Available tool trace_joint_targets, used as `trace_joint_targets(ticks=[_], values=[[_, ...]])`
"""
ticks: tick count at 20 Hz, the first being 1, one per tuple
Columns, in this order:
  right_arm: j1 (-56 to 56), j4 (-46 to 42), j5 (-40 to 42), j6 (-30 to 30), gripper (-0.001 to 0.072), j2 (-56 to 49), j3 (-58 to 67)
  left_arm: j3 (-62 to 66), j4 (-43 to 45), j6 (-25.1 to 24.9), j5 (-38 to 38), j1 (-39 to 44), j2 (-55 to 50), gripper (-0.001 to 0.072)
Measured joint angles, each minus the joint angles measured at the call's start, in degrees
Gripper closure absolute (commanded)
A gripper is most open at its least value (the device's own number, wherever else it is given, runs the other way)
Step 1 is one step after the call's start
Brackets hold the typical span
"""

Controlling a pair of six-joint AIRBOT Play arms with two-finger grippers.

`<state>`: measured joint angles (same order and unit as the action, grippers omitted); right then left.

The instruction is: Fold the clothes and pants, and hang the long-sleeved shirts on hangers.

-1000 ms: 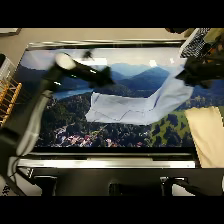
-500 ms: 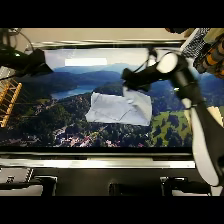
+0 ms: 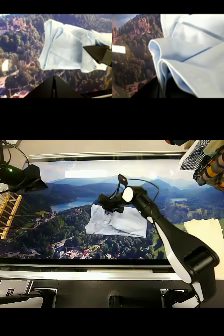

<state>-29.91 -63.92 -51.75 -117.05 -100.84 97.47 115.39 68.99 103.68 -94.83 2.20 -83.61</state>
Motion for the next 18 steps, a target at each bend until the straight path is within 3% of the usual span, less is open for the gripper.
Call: trace_joint_targets(ticks=[2,4,6,7,8,9,13,18], values=[[-0.66,0.44,0.87,-0.02,0.0650,-1.29,0.00,-0.11,0.02,-0.17,-0.02,0.02,0.07,0.0695],[-1.03,0.98,1.53,-0.04,0.0453,-2.27,0.00,-0.22,0.04,-0.22,-0.04,0.02,0.04,0.0695],[-1.20,1.66,1.90,-0.07,0.0398,-2.97,0.00,-0.24,0.07,-0.26,-0.04,0.02,0.04,0.0695],[-1.25,2.45,1.92,0.02,0.0296,-3.15,0.00,-0.24,0.07,-0.33,-0.07,0.02,0.04,0.0695],[-1.25,3.72,1.88,0.94,0.0147,-3.17,0.00,-0.24,0.07,-0.37,-0.09,0.02,0.04,0.0695],[-1.20,5.16,1.75,2.10,0.0069,-2.93,0.00,-0.24,0.09,-0.37,-0.09,0.02,0.04,0.0695],[2.08,8.98,-1.73,6.60,0.0048,1.46,0.00,-0.24,0.11,-0.37,-0.09,0.00,0.04,0.0695],[19.52,9.35,-13.29,14.03,0.0045,9.46,0.00,-0.24,0.11,-0.37,-0.11,0.02,0.04,0.0695]])
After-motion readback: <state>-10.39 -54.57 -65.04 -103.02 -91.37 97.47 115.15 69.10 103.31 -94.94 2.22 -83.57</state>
